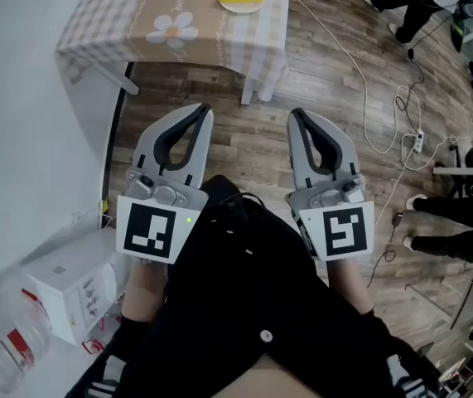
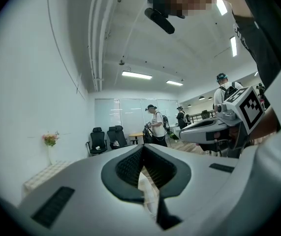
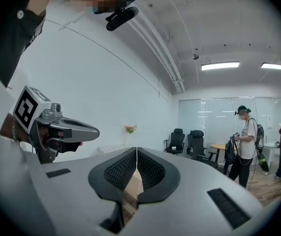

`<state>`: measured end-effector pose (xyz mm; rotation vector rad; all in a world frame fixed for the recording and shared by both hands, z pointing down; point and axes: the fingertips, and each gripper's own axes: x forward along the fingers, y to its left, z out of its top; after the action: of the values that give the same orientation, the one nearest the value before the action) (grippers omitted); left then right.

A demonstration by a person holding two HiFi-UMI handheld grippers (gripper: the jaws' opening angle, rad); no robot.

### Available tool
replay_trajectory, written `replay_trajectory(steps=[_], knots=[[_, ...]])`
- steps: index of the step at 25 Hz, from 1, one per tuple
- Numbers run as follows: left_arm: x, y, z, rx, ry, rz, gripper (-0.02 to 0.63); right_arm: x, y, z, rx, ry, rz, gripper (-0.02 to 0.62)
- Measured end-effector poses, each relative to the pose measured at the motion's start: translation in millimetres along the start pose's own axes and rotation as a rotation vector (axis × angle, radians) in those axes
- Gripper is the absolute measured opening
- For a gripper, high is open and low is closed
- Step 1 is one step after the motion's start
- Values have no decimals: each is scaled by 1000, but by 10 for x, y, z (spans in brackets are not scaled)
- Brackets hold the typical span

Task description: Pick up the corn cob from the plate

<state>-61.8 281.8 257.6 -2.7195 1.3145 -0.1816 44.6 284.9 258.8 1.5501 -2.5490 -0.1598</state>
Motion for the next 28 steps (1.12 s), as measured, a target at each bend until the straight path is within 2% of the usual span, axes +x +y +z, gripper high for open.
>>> replay_trajectory(steps=[6, 13, 21, 28], knots=[[-48, -13, -17, -4, 2, 28, 14, -11, -6, 26, 2, -28, 14, 41], [-2, -14, -47, -24, -14, 18, 14, -28, -24, -62, -20, 8, 0, 43], [305, 114, -30, -37, -53, -17, 14, 130, -160, -1, -55, -1, -29, 42], [584, 311, -57, -47, -46, -37, 14, 423, -319, -10, -55, 15, -42, 43]])
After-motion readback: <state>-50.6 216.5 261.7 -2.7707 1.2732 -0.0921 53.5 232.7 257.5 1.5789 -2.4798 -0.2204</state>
